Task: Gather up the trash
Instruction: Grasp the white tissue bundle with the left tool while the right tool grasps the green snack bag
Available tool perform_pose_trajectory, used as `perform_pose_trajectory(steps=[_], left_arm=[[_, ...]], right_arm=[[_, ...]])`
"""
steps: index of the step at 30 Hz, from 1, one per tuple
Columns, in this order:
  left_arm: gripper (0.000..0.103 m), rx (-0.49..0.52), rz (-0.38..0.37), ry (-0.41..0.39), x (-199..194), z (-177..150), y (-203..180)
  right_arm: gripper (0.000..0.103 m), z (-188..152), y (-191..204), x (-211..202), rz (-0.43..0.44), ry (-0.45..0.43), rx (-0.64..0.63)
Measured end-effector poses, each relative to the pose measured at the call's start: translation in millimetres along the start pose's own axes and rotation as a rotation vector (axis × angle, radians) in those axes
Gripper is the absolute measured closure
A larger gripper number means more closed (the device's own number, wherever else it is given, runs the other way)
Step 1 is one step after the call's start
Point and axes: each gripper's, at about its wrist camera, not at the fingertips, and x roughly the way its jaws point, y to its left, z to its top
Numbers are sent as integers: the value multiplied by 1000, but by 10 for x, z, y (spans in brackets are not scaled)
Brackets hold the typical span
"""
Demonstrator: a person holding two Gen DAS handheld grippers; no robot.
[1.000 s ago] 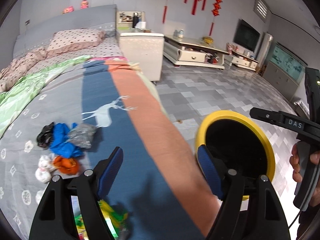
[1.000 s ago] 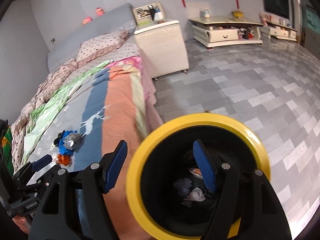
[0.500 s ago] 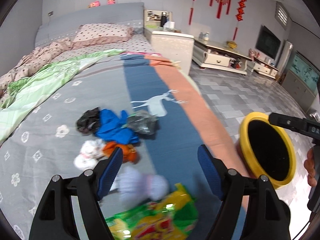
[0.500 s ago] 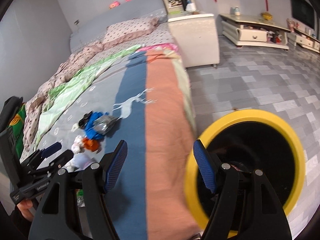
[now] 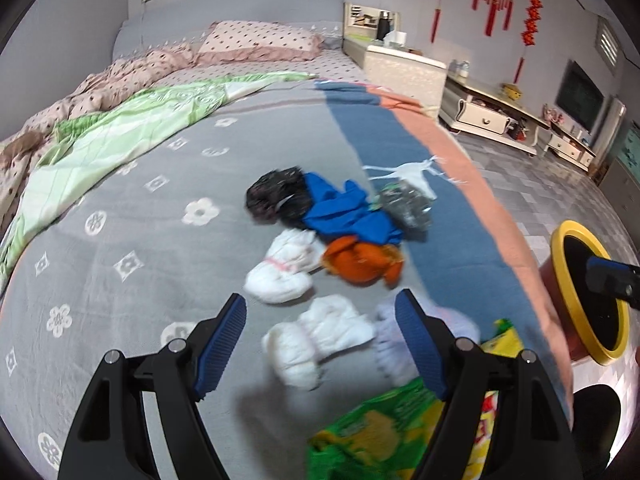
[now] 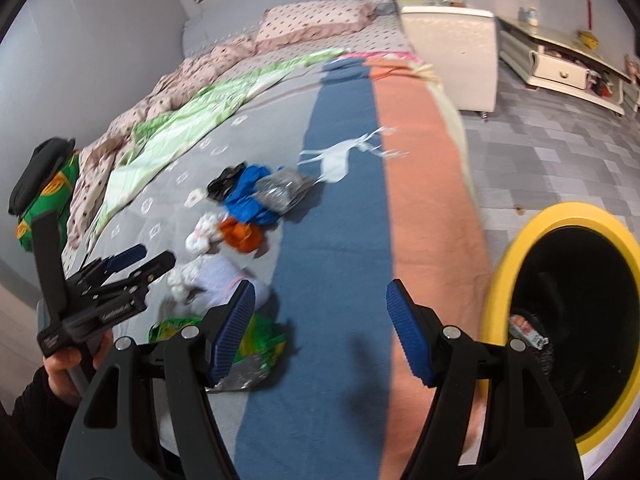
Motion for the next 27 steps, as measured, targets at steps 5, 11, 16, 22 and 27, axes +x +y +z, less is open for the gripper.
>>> perform_pose_trajectory(steps=[5, 11, 16, 22, 27], left_arm=[[30, -18, 11, 22, 102, -116, 168], [30, -42, 5, 48, 235, -178, 321], [30, -32, -15, 62, 330, -226, 336], [31, -14, -55, 79, 446, -256, 276], [42, -9, -79, 94, 538, -243, 234]], right_arm=[[38, -102, 219, 177, 34, 54, -33], [38, -170, 344, 333, 46, 96, -55], [38, -225, 397, 472, 71, 134, -58], [39, -282, 487, 600, 89, 167, -76], [48, -306, 497, 727, 92, 197, -80]])
